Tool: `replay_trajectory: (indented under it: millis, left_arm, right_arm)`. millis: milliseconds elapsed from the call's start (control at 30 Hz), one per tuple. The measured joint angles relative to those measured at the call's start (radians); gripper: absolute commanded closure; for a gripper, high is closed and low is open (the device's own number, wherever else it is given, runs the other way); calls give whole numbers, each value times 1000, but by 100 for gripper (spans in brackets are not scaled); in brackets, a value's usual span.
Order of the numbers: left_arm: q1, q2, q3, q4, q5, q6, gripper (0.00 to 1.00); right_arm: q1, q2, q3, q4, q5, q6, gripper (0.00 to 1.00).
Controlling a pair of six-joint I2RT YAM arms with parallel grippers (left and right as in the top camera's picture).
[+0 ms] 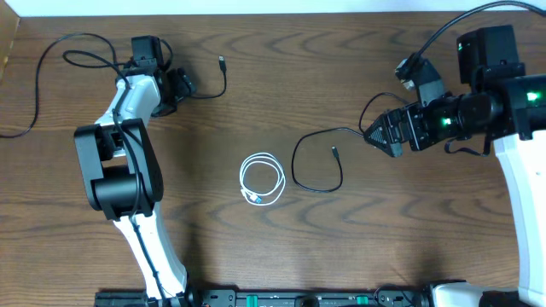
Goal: Untangle cables
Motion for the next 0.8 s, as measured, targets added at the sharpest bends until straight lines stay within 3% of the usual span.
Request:
replay_trajectory:
  millis: [67,100,300,433,800]
  left_arm:
    - [0,3,0,27,1,-9,90]
    - [0,3,0,39,1,-13,92]
    - [1,2,3,119,2,13,93]
    - [-5,-31,15,216,5,97,92]
    - [-95,-190,145,631,44,245,93]
  right_arm:
    - [0,0,-18,8,-1,0,1]
    - [0,0,-28,17,-1,0,1]
    - [0,0,-84,57,-5,0,1]
    - [0,0,-107,77,-9,0,1]
    - [0,0,-119,92,-10,0,1]
